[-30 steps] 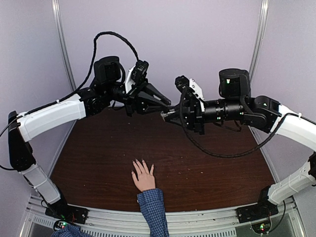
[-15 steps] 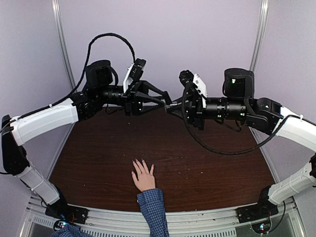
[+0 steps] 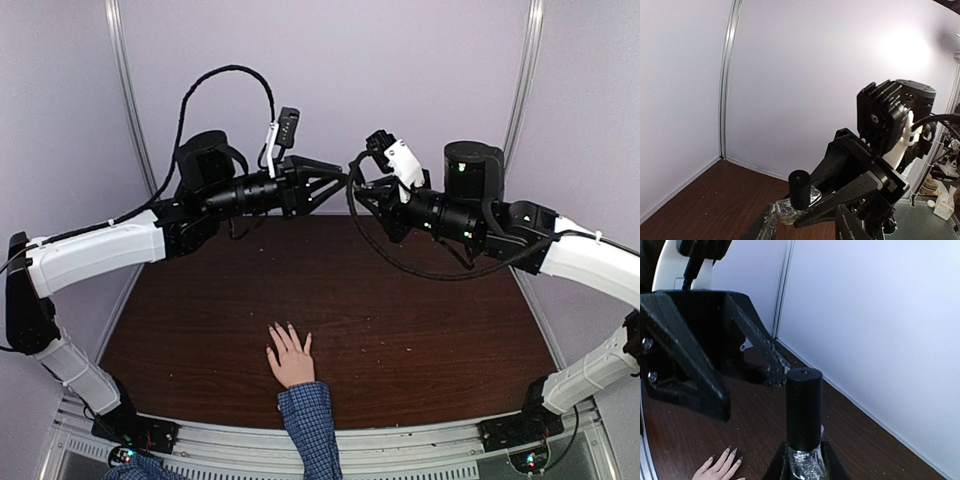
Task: Paint the nails
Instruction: Screw the nail polish bottle cap onto the nail polish bottle.
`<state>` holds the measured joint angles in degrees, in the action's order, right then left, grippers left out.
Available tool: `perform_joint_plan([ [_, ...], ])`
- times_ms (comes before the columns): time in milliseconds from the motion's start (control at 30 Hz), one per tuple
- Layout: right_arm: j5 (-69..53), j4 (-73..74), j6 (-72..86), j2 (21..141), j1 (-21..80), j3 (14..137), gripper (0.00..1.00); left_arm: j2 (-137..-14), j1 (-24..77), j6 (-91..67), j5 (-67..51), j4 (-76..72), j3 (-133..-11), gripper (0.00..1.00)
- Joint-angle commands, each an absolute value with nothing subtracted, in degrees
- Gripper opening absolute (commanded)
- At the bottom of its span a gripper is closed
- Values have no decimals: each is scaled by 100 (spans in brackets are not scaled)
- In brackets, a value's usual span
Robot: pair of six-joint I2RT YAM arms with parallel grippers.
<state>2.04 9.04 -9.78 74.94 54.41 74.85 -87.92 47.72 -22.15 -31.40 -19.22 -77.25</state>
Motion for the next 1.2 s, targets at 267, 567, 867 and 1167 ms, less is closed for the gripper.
perform_joint_plan([
  [267, 1065, 710, -731, 7768, 5650, 7593, 0, -9295, 5183, -2422, -1878, -2198, -8022, 35],
  [567, 1259, 659, -799, 7840, 5823, 7581, 0, -9273, 5183, -2487, -1256, -2212, -7926, 30],
  [867, 1181, 610, -867, 7788, 5837, 7585, 0, -9394, 5181, -2573, -1485, -2300, -7932, 4],
  [1167, -962, 730, -979, 7378, 5486, 7519, 0, -9113, 5066, -1950, -3405, -2246, -7856, 0],
])
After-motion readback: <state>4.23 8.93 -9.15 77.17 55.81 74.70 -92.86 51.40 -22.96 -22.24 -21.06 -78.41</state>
